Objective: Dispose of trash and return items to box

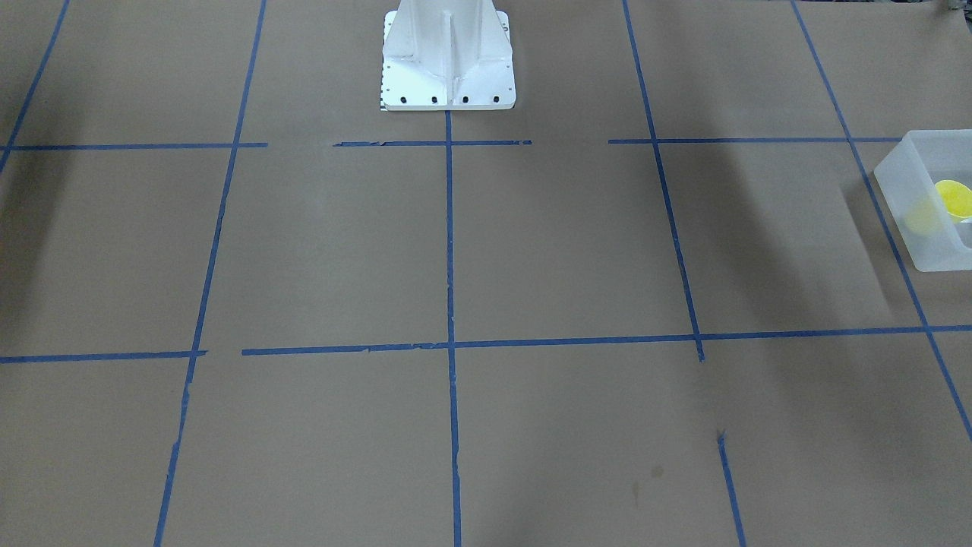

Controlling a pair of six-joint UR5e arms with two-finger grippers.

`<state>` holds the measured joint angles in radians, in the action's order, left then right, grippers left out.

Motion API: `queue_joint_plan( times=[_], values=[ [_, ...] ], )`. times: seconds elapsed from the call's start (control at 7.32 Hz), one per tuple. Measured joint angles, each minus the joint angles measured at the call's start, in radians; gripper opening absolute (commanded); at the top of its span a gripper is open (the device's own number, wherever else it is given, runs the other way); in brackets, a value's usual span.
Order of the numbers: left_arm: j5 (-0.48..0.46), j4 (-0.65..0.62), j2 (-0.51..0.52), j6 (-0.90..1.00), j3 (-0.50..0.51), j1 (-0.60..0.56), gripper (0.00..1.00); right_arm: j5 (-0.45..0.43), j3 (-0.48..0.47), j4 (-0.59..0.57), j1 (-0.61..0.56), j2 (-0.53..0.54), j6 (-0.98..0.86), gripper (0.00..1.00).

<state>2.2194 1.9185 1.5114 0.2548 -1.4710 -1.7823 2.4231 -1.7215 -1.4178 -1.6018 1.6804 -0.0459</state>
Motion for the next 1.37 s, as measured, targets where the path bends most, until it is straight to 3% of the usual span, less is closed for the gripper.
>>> queue_joint_plan(
  times=[0.27,0.68,1.09,1.37],
  values=[
    [0.013,0.028,0.004,-0.010,-0.046,0.016,1.00,0.000,-0.016,0.002,-0.001,0.021,0.000,1.00],
    [0.085,-0.023,0.006,-0.215,-0.146,0.173,1.00,0.000,-0.024,-0.001,-0.001,0.046,0.001,1.00],
    [0.094,-0.230,0.030,-0.242,-0.228,0.226,1.00,-0.001,-0.026,-0.008,-0.002,0.052,0.003,1.00],
    [0.093,-0.314,0.035,-0.120,-0.212,0.212,1.00,-0.001,-0.026,-0.009,-0.004,0.065,0.003,1.00]
  ],
)
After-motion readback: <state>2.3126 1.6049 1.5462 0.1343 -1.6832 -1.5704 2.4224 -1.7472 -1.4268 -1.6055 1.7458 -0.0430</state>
